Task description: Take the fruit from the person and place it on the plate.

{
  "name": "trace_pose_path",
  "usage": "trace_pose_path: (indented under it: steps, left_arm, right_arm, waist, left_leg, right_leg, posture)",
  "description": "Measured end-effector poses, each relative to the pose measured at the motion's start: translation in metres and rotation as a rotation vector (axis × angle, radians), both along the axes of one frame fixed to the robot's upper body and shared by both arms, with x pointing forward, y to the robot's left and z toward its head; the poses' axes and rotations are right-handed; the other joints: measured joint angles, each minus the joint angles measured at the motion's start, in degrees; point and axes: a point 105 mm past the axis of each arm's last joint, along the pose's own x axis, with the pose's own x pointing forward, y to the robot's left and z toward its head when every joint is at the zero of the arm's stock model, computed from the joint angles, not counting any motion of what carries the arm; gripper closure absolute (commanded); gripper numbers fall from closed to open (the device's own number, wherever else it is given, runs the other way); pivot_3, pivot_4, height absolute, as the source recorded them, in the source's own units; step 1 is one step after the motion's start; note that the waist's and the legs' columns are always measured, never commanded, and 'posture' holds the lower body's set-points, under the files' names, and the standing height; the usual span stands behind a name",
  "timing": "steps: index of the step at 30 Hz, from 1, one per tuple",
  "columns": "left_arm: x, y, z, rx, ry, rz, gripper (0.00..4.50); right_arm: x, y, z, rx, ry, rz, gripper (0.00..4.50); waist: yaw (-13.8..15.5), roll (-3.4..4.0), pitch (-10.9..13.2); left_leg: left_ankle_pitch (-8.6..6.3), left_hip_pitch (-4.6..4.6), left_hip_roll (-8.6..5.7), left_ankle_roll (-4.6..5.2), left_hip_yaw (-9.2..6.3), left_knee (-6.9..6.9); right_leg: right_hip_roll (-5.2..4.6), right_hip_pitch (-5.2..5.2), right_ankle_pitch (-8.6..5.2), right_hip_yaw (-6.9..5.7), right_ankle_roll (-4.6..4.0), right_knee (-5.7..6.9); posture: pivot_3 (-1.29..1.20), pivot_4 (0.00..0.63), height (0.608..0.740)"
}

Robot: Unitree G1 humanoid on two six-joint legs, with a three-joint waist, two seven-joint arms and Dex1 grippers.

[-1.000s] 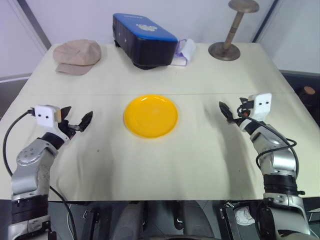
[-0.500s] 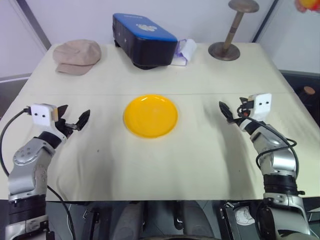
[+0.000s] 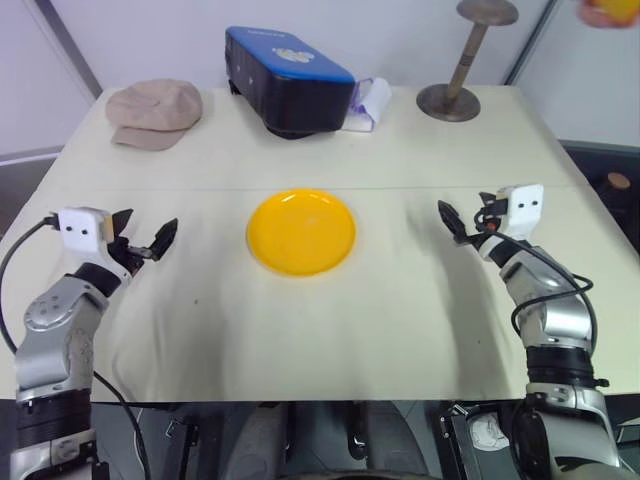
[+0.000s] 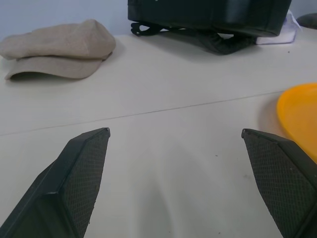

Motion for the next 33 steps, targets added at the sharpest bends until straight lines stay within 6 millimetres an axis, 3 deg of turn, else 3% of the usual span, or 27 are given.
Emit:
trace_pose_path:
  steps: [16,33]
  left_arm:
    - [0.0009,0.0028,-0.0035,0.003,0.012,0.010,0.00]
    - [0.0009,0.0088,0.0056,0.026,-0.009,0.013,0.00]
  right_arm:
    - [0.0001,-0.0005,0.0000,0.000,0.000,-0.005,0.03]
    - [0.0012,0.0002,0.0025,0.000,-0.007,-0.004,0.03]
  waist:
    - [-0.02,0.00,0.00]
    - [-0.03,0.00,0.00]
  left_leg:
    - [0.00,0.00,0.00,0.00,0.00,0.00]
    - [0.00,0.00,0.00,0.00,0.00,0.00]
  right_leg:
    - [0.00,0.00,0.00,0.00,0.00,0.00]
    - [0.00,0.00,0.00,0.00,0.00,0.00]
  posture:
    - [0.00,0.150,0.740]
    - [0.00,0.150,0.740]
